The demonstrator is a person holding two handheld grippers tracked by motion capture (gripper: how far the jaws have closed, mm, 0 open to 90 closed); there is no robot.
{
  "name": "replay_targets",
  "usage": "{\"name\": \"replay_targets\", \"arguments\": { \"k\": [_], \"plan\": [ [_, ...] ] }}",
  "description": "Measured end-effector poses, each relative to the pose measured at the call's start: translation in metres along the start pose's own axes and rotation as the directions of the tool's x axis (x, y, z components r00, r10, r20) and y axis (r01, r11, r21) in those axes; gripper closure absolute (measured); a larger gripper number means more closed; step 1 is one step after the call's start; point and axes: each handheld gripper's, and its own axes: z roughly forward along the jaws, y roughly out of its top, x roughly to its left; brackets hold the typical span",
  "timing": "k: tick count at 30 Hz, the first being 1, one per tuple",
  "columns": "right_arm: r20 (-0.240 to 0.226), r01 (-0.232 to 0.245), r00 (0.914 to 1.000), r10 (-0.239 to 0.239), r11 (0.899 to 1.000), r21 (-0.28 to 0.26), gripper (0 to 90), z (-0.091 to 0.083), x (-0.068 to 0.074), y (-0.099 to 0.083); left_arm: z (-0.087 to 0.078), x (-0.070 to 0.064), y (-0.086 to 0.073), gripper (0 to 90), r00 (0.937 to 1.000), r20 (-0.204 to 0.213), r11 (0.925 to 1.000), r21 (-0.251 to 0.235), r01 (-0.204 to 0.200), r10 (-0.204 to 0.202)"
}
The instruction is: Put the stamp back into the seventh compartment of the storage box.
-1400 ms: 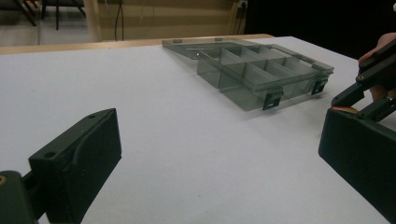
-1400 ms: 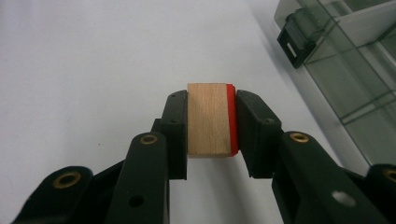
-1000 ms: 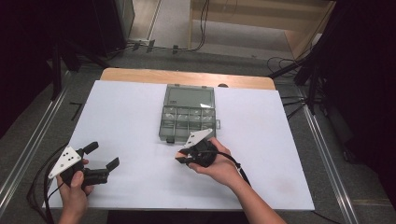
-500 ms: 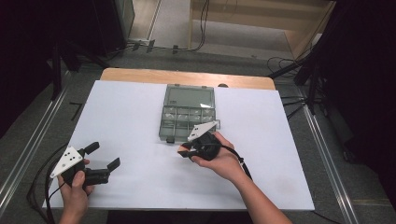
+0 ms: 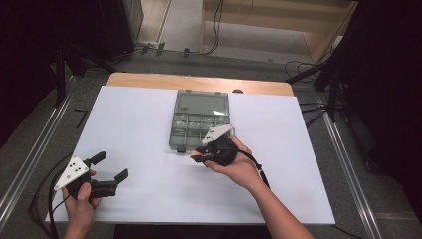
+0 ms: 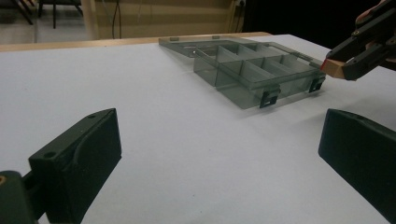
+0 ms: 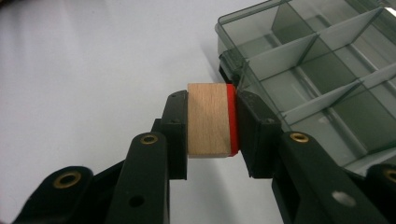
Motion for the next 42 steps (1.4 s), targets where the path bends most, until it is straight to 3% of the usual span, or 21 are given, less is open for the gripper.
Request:
{"name": "replay_targets", "arguments": {
  "k": [24,42],
  "plan": [
    [0.047,-0.064,0.9967,0.066,0.997,-0.043,64.3,-0.014,-0.024,0.005,0.0,0.0,0.0,0.0,1.0,0.003,1.0,-0.003,-0.003,0.003],
    [0.119,-0.131,0.9836,0.135,0.99,-0.044,64.4,-0.013,-0.043,-0.001,0.0,0.0,0.001,0.0,1.0,0.003,1.0,-0.003,-0.004,0.004]
  ]
}}
